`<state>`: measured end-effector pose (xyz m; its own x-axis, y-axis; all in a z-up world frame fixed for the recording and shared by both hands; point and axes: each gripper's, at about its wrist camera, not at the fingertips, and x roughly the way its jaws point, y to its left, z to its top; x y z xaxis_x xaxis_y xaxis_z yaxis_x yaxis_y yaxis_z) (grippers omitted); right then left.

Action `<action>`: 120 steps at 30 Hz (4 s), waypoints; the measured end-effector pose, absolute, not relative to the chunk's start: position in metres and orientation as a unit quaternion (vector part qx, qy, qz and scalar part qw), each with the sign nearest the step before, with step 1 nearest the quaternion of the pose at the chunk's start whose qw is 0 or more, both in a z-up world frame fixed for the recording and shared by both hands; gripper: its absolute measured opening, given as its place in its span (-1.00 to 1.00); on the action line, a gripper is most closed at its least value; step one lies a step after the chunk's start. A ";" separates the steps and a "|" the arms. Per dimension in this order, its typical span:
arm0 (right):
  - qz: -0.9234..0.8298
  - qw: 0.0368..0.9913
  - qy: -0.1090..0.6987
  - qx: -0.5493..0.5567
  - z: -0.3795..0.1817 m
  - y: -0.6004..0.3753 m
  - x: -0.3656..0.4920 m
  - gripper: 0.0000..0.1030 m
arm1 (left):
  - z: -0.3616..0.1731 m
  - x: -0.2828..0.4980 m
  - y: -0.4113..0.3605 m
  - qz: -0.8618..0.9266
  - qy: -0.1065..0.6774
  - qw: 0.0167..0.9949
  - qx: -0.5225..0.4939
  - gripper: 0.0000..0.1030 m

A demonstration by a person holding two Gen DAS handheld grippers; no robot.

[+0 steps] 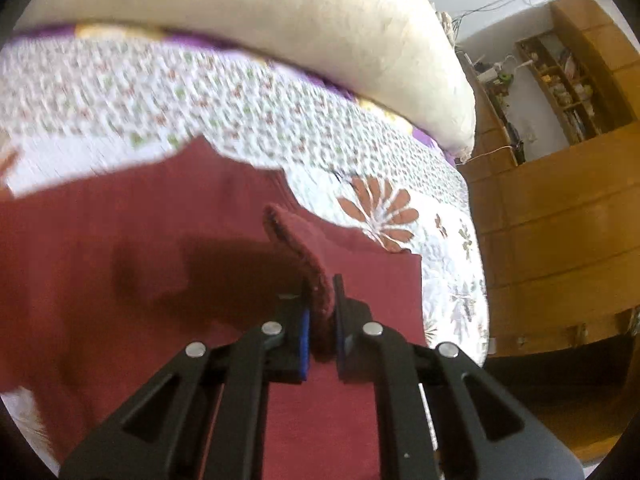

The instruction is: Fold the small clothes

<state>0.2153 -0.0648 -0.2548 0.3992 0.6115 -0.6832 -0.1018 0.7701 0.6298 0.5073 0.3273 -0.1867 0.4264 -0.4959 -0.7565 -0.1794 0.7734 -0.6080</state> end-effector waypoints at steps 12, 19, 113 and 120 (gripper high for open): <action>0.237 0.797 0.499 0.245 -0.251 -0.049 0.207 0.63 | -0.203 0.481 0.399 -0.053 0.520 0.789 -0.322 -0.87; 0.242 0.793 0.505 0.240 -0.253 -0.044 0.208 0.63 | -0.231 0.456 0.426 -0.039 0.522 0.780 -0.343 -0.87; 0.311 0.787 0.496 0.195 -0.202 0.027 0.201 0.67 | -0.097 0.243 0.649 0.121 0.326 0.864 -0.363 -0.86; 0.311 0.790 0.492 0.194 -0.202 0.012 0.201 0.67 | -0.111 0.334 0.541 0.046 0.376 0.873 -0.306 -0.86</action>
<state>0.2015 0.0123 -0.2016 0.3234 0.6816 -0.6564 -0.3008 0.7318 0.6116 0.3342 0.5407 -0.1110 0.7133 -0.1505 -0.6845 -0.3100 0.8082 -0.5007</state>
